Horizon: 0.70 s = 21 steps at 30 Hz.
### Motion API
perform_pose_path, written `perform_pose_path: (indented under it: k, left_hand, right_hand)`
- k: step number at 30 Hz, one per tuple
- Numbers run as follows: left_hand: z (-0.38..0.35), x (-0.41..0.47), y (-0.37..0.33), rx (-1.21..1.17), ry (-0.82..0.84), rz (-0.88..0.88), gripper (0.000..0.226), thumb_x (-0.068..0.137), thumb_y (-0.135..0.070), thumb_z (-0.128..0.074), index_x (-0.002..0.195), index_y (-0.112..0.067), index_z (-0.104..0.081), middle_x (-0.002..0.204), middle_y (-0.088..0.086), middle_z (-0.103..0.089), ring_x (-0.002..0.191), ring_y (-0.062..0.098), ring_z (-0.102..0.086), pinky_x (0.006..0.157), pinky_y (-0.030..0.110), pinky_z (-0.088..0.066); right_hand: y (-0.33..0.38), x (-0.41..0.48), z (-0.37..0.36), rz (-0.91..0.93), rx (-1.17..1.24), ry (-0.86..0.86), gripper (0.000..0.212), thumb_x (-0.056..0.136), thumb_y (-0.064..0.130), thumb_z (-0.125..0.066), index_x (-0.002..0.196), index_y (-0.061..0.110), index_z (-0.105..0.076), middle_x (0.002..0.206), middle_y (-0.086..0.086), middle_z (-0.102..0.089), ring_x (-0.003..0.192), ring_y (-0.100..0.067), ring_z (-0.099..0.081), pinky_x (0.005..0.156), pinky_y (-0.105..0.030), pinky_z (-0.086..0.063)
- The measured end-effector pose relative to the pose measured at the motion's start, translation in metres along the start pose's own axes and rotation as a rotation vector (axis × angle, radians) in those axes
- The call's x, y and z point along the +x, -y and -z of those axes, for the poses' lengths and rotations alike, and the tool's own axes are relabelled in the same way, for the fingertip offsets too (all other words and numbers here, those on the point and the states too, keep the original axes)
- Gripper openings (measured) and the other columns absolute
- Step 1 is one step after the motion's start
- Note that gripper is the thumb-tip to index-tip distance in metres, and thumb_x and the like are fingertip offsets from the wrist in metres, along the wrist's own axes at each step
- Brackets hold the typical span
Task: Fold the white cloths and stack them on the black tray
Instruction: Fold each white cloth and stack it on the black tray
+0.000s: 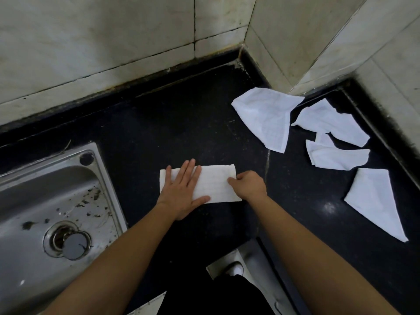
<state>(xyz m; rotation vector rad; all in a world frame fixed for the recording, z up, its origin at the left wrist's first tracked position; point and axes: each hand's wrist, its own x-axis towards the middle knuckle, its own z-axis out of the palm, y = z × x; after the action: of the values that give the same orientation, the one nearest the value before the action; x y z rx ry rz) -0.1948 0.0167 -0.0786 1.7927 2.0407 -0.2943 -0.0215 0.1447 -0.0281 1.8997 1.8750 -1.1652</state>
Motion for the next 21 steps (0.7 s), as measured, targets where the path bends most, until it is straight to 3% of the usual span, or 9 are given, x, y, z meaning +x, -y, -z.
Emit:
perform_pose_path:
  k: [2,4,6,10,13,16,17,19,21]
  left_hand:
    - [-0.001,0.000,0.000,0.010,-0.015,-0.005,0.095,0.085,-0.080,0.001,0.153,-0.017,0.023,0.161,0.007,0.029,0.150,0.022,0.024,0.119,0.060,0.011]
    - [-0.002,0.000,0.000,0.023,-0.027,0.003,0.097,0.082,-0.081,0.005,0.153,-0.017,0.022,0.162,0.007,0.028,0.150,0.022,0.023,0.119,0.060,0.010]
    - [-0.003,0.000,-0.001,0.022,-0.017,0.000,0.097,0.083,-0.081,0.004,0.153,-0.017,0.022,0.162,0.008,0.028,0.150,0.022,0.024,0.119,0.060,0.010]
    - [-0.001,0.001,0.000,0.022,-0.019,0.001,0.095,0.085,-0.081,0.000,0.152,-0.018,0.025,0.161,0.007,0.029,0.149,0.022,0.025,0.119,0.060,0.011]
    - [0.004,0.001,-0.003,0.020,0.021,0.005,0.099,0.082,-0.082,0.002,0.152,-0.016,0.025,0.162,0.007,0.029,0.149,0.021,0.026,0.117,0.059,0.015]
    - [0.013,-0.008,-0.001,-0.128,-0.037,0.111,0.102,0.084,-0.083,-0.010,0.154,-0.016,0.019,0.161,0.006,0.029,0.149,0.022,0.025,0.116,0.055,0.018]
    - [0.018,-0.014,0.002,-0.235,-0.118,0.204,0.098,0.088,-0.079,-0.019,0.156,-0.016,0.015,0.162,0.005,0.024,0.151,0.024,0.019,0.117,0.053,0.014]
    - [0.019,-0.025,0.015,-0.464,-0.335,0.461,0.082,0.097,-0.062,-0.038,0.157,-0.014,-0.011,0.165,0.011,-0.009,0.151,0.032,-0.011,0.120,0.051,-0.009]
    - [0.020,-0.036,0.032,-0.736,-0.417,0.730,0.062,0.096,-0.044,-0.049,0.145,-0.008,-0.041,0.144,0.019,-0.046,0.130,0.036,-0.044,0.109,0.048,-0.035]
  right_hand:
    - [0.001,0.000,0.004,-0.029,0.081,0.030,0.035,0.090,0.032,-0.064,0.100,0.001,-0.075,0.090,-0.012,-0.073,0.076,-0.024,-0.066,0.067,-0.033,-0.055]
    - [0.001,0.002,0.005,-0.058,0.200,0.022,0.034,0.088,0.029,-0.068,0.103,-0.001,-0.074,0.105,-0.017,-0.071,0.094,-0.030,-0.069,0.083,-0.040,-0.057]
    - [0.000,0.003,0.007,-0.096,0.366,0.056,0.022,0.085,0.024,-0.075,0.096,0.005,-0.072,0.109,-0.016,-0.071,0.098,-0.028,-0.068,0.090,-0.043,-0.057]
    - [0.002,-0.001,0.013,-0.192,0.718,0.175,0.025,0.084,0.014,-0.078,0.105,0.005,-0.069,0.108,-0.011,-0.071,0.093,-0.022,-0.069,0.077,-0.034,-0.059]
    - [0.006,-0.009,0.019,-0.188,0.775,0.222,0.027,0.086,0.017,-0.076,0.111,0.007,-0.070,0.103,-0.007,-0.073,0.091,-0.021,-0.070,0.067,-0.029,-0.056]
    - [0.008,-0.015,0.015,-0.106,0.740,0.198,0.024,0.089,0.021,-0.072,0.112,0.013,-0.070,0.104,-0.004,-0.073,0.093,-0.020,-0.070,0.074,-0.032,-0.059]
    - [0.010,-0.016,0.012,-0.071,0.709,0.171,0.021,0.089,0.022,-0.072,0.109,0.015,-0.071,0.105,-0.003,-0.073,0.093,-0.019,-0.070,0.079,-0.034,-0.059]
    - [0.018,-0.020,0.004,0.021,0.614,0.115,0.016,0.087,0.023,-0.073,0.103,0.020,-0.073,0.104,0.000,-0.074,0.093,-0.016,-0.070,0.086,-0.037,-0.059]
    - [0.030,-0.025,-0.006,0.102,0.524,0.068,0.020,0.086,0.026,-0.073,0.105,0.020,-0.073,0.100,0.004,-0.074,0.092,-0.013,-0.070,0.088,-0.036,-0.058]
